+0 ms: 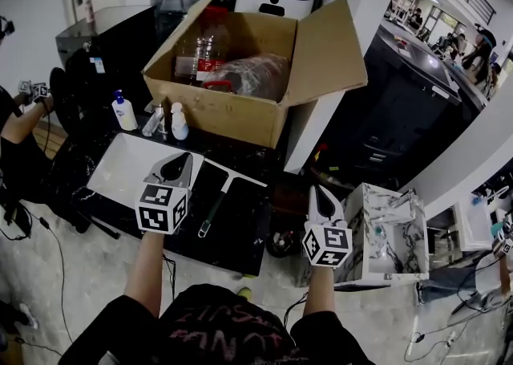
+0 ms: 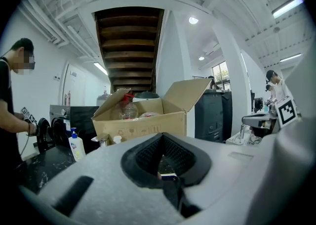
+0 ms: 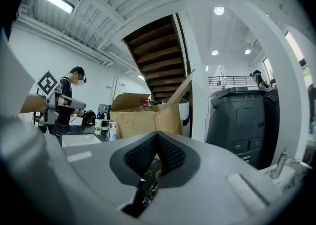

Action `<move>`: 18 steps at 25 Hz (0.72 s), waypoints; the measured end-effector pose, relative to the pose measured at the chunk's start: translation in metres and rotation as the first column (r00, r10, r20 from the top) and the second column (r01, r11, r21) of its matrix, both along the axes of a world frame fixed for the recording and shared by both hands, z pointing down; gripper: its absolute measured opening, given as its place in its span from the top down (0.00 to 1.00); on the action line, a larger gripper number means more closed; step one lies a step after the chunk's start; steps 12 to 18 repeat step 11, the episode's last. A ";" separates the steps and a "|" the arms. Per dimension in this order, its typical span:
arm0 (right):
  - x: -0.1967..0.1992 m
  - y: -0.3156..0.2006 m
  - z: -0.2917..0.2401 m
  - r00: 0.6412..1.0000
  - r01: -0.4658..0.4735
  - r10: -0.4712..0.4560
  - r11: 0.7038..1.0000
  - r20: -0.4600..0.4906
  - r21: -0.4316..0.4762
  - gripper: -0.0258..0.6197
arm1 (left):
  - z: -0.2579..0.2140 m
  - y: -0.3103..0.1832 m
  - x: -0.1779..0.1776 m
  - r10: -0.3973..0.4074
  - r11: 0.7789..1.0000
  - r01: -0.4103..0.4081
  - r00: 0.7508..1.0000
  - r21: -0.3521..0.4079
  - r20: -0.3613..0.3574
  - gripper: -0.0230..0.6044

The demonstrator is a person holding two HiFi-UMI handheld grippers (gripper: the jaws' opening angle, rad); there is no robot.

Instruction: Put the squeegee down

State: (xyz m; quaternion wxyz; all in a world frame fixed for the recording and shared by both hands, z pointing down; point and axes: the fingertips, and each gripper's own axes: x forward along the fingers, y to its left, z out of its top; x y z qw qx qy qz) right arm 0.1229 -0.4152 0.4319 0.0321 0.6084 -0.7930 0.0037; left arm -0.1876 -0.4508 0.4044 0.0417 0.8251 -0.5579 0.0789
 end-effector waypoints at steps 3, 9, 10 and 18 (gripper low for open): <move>0.001 0.001 -0.002 1.000 -0.005 0.005 1.000 0.003 0.003 0.94 | 0.001 0.000 -0.002 -0.003 1.000 0.003 1.000 0.000 -0.004 0.96; 0.001 0.001 -0.004 1.000 -0.004 0.004 1.000 0.000 0.010 0.94 | -0.004 0.000 -0.005 -0.004 1.000 0.005 1.000 0.010 -0.011 0.96; 0.000 0.001 -0.005 1.000 -0.004 0.004 1.000 -0.003 0.010 0.94 | -0.004 0.000 -0.005 -0.003 1.000 0.003 1.000 0.012 -0.011 0.96; -0.001 0.001 -0.005 1.000 -0.003 0.003 1.000 -0.006 0.010 0.94 | -0.005 0.000 -0.005 -0.002 1.000 0.002 1.000 0.013 -0.012 0.96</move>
